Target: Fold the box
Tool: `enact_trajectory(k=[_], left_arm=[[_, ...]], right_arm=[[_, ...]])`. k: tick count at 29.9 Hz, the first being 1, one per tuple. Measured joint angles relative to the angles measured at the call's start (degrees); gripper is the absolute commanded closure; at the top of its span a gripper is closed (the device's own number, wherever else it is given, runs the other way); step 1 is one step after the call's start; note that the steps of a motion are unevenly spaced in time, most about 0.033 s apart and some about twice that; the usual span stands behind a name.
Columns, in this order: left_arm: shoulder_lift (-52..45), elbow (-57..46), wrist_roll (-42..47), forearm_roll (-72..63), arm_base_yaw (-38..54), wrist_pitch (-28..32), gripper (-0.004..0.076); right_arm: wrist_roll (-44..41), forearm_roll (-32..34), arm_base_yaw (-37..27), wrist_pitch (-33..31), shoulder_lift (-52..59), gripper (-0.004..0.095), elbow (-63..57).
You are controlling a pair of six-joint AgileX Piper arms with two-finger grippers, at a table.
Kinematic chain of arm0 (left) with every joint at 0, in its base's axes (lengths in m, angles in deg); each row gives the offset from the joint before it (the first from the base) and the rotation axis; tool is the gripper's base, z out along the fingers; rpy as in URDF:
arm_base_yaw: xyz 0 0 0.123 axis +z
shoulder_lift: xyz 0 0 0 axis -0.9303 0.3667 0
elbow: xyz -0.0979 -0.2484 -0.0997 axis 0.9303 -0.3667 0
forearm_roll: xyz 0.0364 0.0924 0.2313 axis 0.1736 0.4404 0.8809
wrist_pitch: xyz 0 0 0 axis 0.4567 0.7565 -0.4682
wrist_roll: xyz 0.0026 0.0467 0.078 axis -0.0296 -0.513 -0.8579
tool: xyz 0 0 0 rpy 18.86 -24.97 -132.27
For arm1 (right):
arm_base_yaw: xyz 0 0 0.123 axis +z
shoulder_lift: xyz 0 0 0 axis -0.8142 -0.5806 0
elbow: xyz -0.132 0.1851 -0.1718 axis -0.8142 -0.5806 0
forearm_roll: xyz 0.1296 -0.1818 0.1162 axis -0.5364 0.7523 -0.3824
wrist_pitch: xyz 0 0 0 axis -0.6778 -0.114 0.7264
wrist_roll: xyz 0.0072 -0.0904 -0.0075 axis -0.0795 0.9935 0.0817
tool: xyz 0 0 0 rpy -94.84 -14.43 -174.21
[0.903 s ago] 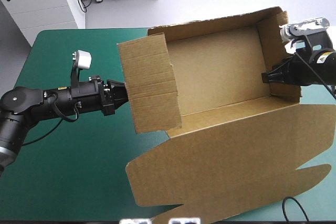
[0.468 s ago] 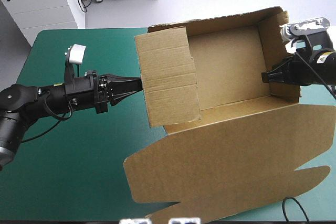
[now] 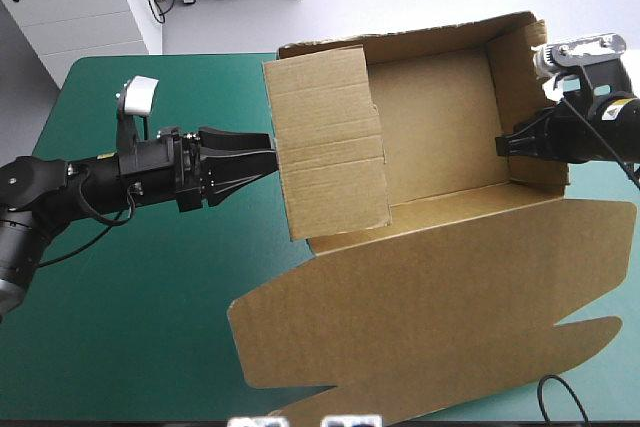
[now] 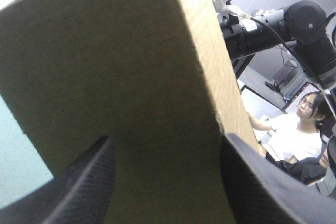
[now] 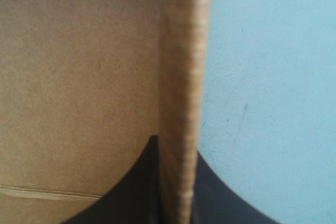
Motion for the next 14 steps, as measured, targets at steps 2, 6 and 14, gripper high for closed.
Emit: enact_trajectory(k=[2,6,14], left_arm=[[0.07,0.00,-0.18,-0.81,0.00,-0.05,0.0227],[0.39,0.00,-0.38,-1.82,-0.85,-0.05,0.0227],[0.38,0.00,-0.39,-1.94,-2.09,-0.05,0.0227]], right_arm=[[-0.05,0.00,0.00,0.00,0.00,0.0925,0.00],[-0.10,-0.12,0.00,0.00,0.00,0.0925,0.00],[-0.37,-0.66,0.00,0.05,0.00,0.0919,0.00]])
